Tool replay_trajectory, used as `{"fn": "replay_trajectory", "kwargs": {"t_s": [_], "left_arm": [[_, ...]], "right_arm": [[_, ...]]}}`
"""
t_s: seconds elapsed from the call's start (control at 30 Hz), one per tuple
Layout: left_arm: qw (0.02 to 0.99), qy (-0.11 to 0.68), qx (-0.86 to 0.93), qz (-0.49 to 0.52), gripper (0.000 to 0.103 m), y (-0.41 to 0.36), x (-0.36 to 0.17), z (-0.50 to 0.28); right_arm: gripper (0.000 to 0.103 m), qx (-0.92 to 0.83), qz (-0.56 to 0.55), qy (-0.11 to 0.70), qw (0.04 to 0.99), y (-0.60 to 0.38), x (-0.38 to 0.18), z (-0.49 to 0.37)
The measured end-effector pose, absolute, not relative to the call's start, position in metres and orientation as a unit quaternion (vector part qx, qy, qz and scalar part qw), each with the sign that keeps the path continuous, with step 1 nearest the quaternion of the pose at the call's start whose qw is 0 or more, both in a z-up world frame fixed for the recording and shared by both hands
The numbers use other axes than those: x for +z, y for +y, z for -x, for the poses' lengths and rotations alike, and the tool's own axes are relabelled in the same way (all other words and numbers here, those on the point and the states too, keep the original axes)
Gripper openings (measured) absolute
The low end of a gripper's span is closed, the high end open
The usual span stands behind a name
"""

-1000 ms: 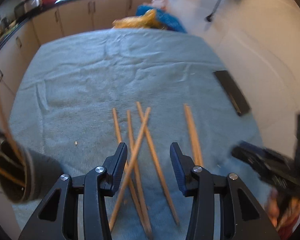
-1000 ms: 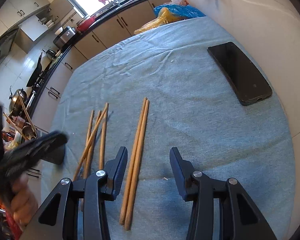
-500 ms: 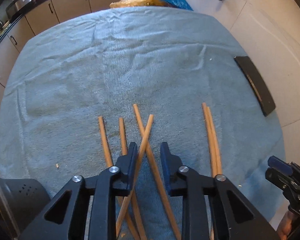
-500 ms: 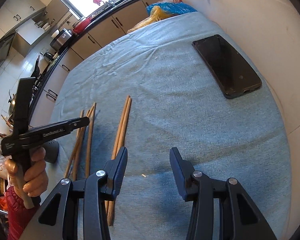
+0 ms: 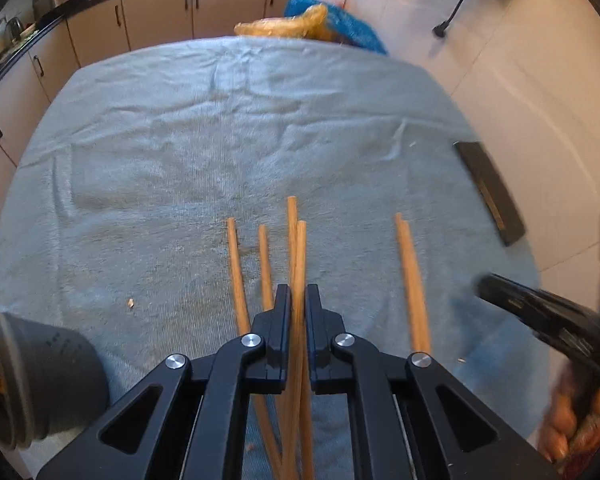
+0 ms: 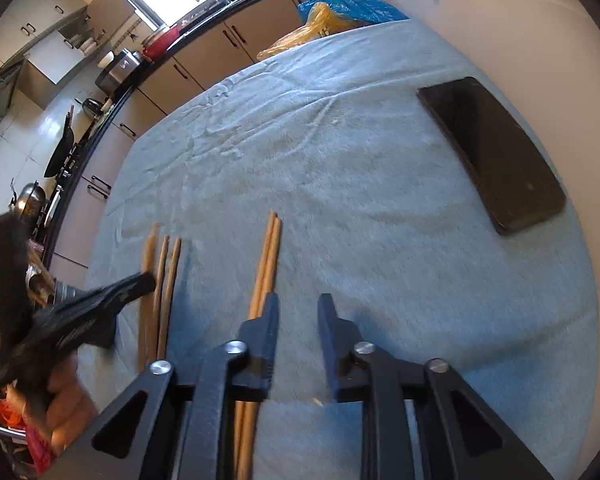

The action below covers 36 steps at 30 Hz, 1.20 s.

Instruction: Organize utensils

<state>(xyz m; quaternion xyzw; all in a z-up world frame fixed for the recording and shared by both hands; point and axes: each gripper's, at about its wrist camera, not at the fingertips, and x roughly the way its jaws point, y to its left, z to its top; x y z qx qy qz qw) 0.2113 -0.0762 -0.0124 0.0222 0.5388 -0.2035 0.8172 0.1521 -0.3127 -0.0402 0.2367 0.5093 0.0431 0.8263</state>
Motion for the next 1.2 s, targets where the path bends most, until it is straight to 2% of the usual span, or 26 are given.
{"fn": "replay_trajectory", "kwargs": {"t_s": [0.03,0.27,0.8,0.93,1.03,1.13,1.2], "left_arm": [[0.820,0.534,-0.207,-0.020,0.006,-0.075,-0.007,-0.208],[0.830,0.513,-0.220,-0.013,0.006,-0.062,0.009,-0.200],[0.816,0.543,-0.198,0.005,0.007,-0.048,-0.026,-0.220],[0.814,0.550,-0.187,0.007,0.007,-0.044,-0.030,-0.223],[0.813,0.552,-0.183,0.007,0.007,-0.040,-0.032,-0.223],[0.811,0.557,-0.179,0.007,0.011,-0.040,-0.034,-0.222],[0.812,0.557,-0.175,0.005,0.017,-0.041,-0.034,-0.221]], "right_arm": [[0.012,0.044,-0.235,0.513,0.824,-0.310,-0.041,-0.159],[0.011,0.030,-0.202,0.545,0.813,-0.289,-0.054,-0.197],[0.011,-0.004,-0.138,0.567,0.812,-0.272,-0.063,-0.211],[0.002,-0.013,-0.103,0.570,0.815,-0.267,-0.063,-0.212],[0.001,-0.022,-0.102,0.573,0.813,-0.275,-0.063,-0.210],[0.001,-0.025,-0.111,0.574,0.811,-0.283,-0.063,-0.208],[0.001,-0.012,-0.131,0.570,0.811,-0.288,-0.062,-0.204]]}}
